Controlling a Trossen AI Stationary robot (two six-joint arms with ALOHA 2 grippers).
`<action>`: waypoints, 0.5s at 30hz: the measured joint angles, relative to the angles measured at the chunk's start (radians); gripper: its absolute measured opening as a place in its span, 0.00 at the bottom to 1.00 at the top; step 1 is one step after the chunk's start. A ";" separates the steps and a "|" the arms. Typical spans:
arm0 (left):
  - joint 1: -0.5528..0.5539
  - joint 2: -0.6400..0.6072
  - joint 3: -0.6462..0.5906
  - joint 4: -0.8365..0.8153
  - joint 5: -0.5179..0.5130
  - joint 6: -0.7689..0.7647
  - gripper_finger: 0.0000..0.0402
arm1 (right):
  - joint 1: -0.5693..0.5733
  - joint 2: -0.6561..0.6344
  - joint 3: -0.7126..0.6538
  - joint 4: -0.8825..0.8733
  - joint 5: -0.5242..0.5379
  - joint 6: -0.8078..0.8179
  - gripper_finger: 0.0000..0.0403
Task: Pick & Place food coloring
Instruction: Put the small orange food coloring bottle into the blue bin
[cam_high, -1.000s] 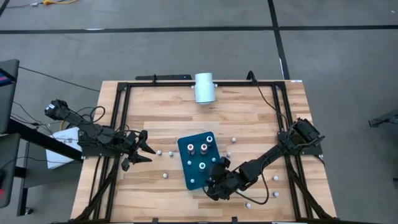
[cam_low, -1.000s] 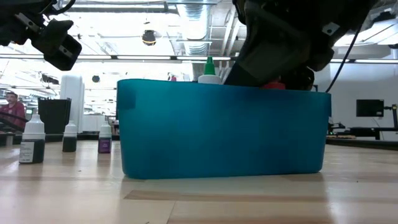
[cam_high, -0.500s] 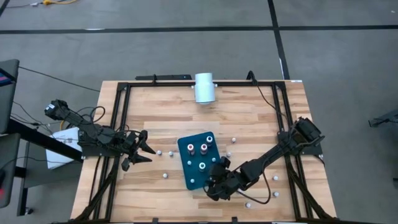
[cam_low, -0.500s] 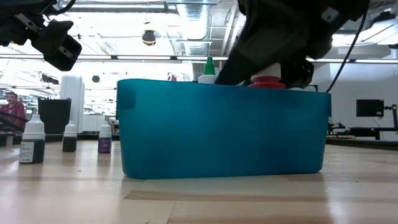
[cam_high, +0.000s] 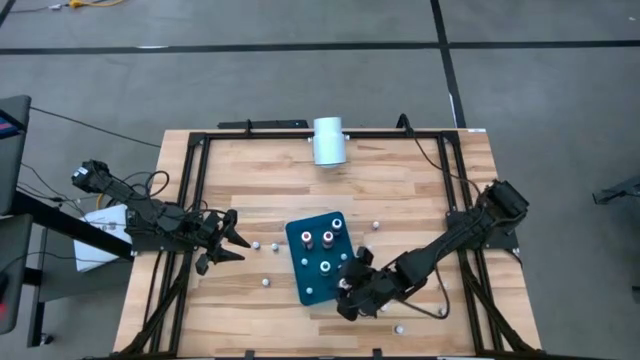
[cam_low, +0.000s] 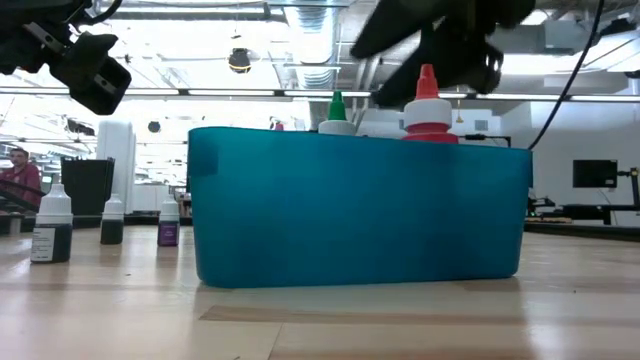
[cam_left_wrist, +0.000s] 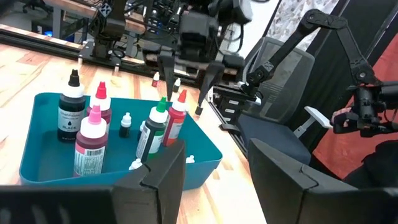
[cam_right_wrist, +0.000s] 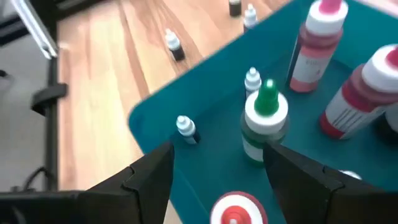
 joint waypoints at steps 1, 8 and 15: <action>0.000 0.000 0.000 0.000 0.000 0.000 0.41 | 0.000 -0.014 0.000 -0.002 0.000 -0.005 0.58; 0.000 0.000 0.000 0.000 0.000 -0.003 0.41 | 0.013 -0.158 0.000 -0.069 -0.001 -0.054 0.58; 0.000 0.000 0.000 0.001 0.000 -0.008 0.41 | 0.046 -0.294 0.000 -0.289 0.003 0.026 0.58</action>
